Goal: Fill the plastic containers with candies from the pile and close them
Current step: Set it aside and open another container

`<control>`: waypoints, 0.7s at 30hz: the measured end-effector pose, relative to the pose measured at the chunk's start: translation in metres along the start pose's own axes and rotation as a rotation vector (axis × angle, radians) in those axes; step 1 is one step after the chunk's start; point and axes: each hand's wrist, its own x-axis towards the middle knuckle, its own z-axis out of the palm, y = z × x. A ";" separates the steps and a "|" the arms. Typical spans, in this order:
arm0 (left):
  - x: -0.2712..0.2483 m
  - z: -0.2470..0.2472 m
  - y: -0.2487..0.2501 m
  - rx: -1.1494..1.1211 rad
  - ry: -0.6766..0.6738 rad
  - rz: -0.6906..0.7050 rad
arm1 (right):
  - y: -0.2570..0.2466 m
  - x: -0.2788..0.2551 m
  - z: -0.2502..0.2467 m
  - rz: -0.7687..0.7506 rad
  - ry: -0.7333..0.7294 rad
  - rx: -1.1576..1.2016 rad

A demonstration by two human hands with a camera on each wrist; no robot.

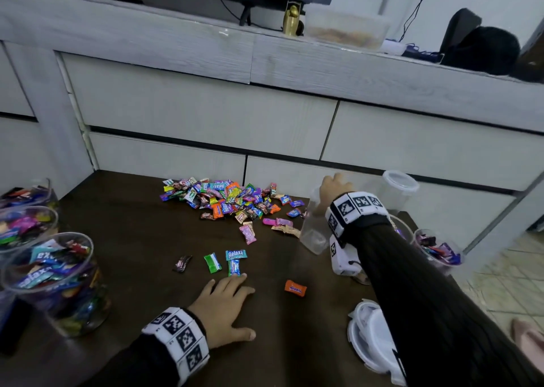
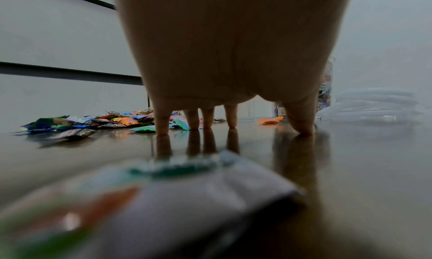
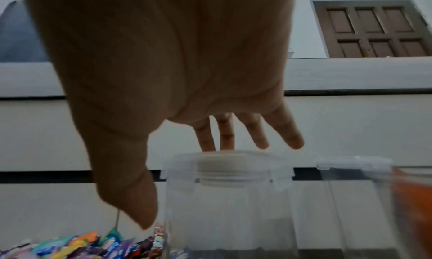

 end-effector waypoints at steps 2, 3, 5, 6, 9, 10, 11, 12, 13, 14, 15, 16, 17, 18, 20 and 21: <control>0.000 0.000 0.001 -0.005 0.007 -0.006 | 0.003 -0.019 0.000 0.004 0.013 0.019; 0.000 0.000 0.001 -0.007 0.004 -0.009 | 0.005 -0.028 0.001 -0.011 0.009 0.038; -0.001 0.000 0.001 -0.009 0.002 -0.014 | 0.011 -0.046 -0.003 -0.063 -0.046 0.037; -0.001 0.001 0.001 -0.008 0.004 -0.015 | 0.014 -0.054 -0.007 -0.083 -0.083 0.024; -0.002 0.003 0.001 -0.010 0.006 -0.020 | 0.024 -0.077 -0.016 -0.119 -0.153 -0.028; -0.002 0.004 0.001 -0.016 0.005 -0.022 | 0.026 -0.085 -0.017 -0.126 -0.168 -0.050; -0.002 0.004 0.001 -0.025 0.005 -0.023 | 0.029 -0.092 -0.018 -0.132 -0.177 -0.068; -0.003 0.003 0.001 -0.035 0.011 -0.023 | 0.031 -0.099 -0.018 -0.142 -0.178 -0.076; -0.003 0.001 0.001 -0.046 0.024 -0.022 | 0.034 -0.105 -0.017 -0.161 -0.173 -0.074; -0.003 -0.003 0.002 -0.061 0.042 -0.018 | 0.036 -0.111 -0.016 -0.185 -0.163 -0.066; -0.003 -0.007 0.003 -0.082 0.065 -0.009 | 0.038 -0.116 -0.016 -0.211 -0.151 -0.057; -0.003 -0.012 0.005 -0.113 0.090 0.006 | 0.038 -0.120 -0.016 -0.237 -0.138 -0.046; -0.004 -0.018 0.006 -0.159 0.119 0.028 | 0.038 -0.123 -0.018 -0.262 -0.125 -0.031; -0.004 -0.025 0.008 -0.219 0.149 0.059 | 0.038 -0.125 -0.021 -0.287 -0.111 -0.009; -0.004 -0.036 0.013 -0.379 0.212 0.138 | 0.036 -0.127 -0.030 -0.350 -0.086 0.049; -0.004 -0.041 0.015 -0.463 0.241 0.178 | 0.034 -0.128 -0.035 -0.391 -0.076 0.078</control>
